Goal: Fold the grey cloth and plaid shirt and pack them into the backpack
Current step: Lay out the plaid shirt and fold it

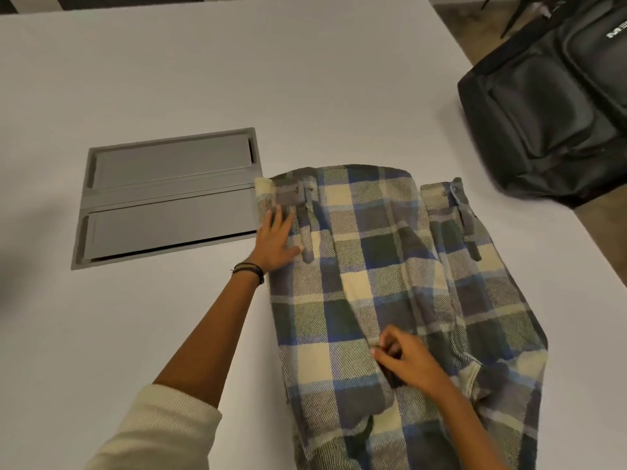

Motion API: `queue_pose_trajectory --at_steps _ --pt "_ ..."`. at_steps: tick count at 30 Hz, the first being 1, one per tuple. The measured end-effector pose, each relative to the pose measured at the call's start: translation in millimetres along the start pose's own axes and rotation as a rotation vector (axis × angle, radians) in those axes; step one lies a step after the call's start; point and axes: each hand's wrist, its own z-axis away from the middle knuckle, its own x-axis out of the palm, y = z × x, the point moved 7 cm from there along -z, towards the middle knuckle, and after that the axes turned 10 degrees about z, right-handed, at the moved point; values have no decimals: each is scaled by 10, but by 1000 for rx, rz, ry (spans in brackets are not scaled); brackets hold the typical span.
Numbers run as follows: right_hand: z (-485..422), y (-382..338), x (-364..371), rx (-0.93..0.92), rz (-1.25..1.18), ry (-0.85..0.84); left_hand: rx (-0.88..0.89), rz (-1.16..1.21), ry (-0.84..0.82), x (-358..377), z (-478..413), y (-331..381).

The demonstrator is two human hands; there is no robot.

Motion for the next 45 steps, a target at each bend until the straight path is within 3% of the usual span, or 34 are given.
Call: queue_pose_trajectory --at_steps 2,4,13,19,26,33,38,45 --pt "-7 -161 -79 -110 69 196 12 -10 -54 136 122 31" --pt "-5 -329 -71 -196 112 273 24 -1 -78 234 244 59" --pt "-12 -724 478 -349 329 7 61 -163 -129 614 717 -17" --pt "165 -458 815 -326 603 19 30 -103 -107 810 1132 -11" --pt "549 -346 931 -293 571 155 61 -156 -120 1024 1659 40" --pt "955 -135 1212 -267 730 180 135 -93 -97 1218 2127 157" --pt "1083 15 1420 -239 642 160 253 -123 -92 1398 2393 277" --pt "1247 -87 1216 -262 487 129 260 -235 -185 1470 2494 279"
